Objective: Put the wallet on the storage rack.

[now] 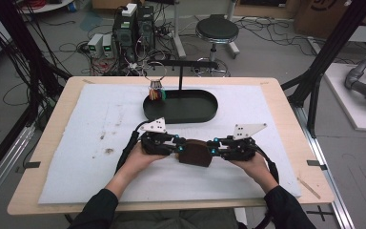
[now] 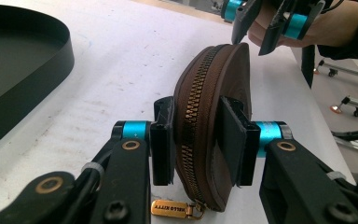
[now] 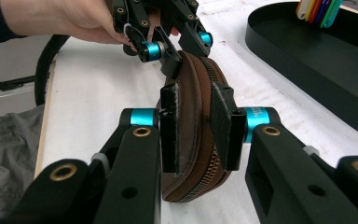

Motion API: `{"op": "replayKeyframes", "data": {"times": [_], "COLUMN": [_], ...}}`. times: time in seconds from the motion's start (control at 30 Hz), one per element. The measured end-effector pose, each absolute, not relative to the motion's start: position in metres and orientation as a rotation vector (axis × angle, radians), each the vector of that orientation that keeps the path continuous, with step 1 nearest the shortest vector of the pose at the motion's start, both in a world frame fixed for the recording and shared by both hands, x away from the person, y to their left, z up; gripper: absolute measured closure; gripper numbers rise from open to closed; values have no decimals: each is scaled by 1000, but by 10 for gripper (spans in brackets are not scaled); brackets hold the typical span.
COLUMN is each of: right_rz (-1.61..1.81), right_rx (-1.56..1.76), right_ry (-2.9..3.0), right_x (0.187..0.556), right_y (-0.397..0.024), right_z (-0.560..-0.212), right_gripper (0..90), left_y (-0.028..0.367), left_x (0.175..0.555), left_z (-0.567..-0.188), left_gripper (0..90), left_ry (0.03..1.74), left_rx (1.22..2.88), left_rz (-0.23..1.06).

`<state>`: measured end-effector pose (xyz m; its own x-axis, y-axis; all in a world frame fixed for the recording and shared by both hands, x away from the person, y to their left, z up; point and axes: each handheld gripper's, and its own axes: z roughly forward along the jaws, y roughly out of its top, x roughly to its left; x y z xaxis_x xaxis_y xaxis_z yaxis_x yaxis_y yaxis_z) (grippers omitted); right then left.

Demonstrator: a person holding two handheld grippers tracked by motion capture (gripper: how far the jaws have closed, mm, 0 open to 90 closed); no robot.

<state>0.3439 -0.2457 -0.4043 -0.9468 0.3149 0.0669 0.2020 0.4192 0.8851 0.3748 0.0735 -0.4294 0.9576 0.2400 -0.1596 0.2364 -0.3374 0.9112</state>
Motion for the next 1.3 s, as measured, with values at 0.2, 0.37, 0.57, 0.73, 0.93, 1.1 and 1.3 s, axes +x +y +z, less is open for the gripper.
{"op": "replayKeyframes", "data": {"times": [0.2,0.37,0.57,0.73,0.93,1.1,1.3], "right_rz": [1587,1609,1652,1652,1645,1661,1653], "right_rx": [509,566,646,668,667,651,633], "right_ry": [2527,2478,2441,2459,2513,2547,2581], "right_x": [345,347,352,353,356,355,355], "right_y": [-249,-255,-263,-263,-258,-255,-250], "right_z": [-404,-402,-401,-403,-407,-409,-411], "right_gripper": [610,453,367,359,332,324,346], "left_y": [73,73,79,83,86,87,87], "left_x": [373,371,367,366,362,359,358], "left_z": [-428,-425,-418,-415,-410,-405,-403], "left_gripper": [673,674,684,689,693,694,696], "left_ry": [337,324,316,301,264,246,242], "left_rx": [1933,1930,1894,1875,1819,1785,1751], "left_rz": [14,54,96,109,114,131,121]}}
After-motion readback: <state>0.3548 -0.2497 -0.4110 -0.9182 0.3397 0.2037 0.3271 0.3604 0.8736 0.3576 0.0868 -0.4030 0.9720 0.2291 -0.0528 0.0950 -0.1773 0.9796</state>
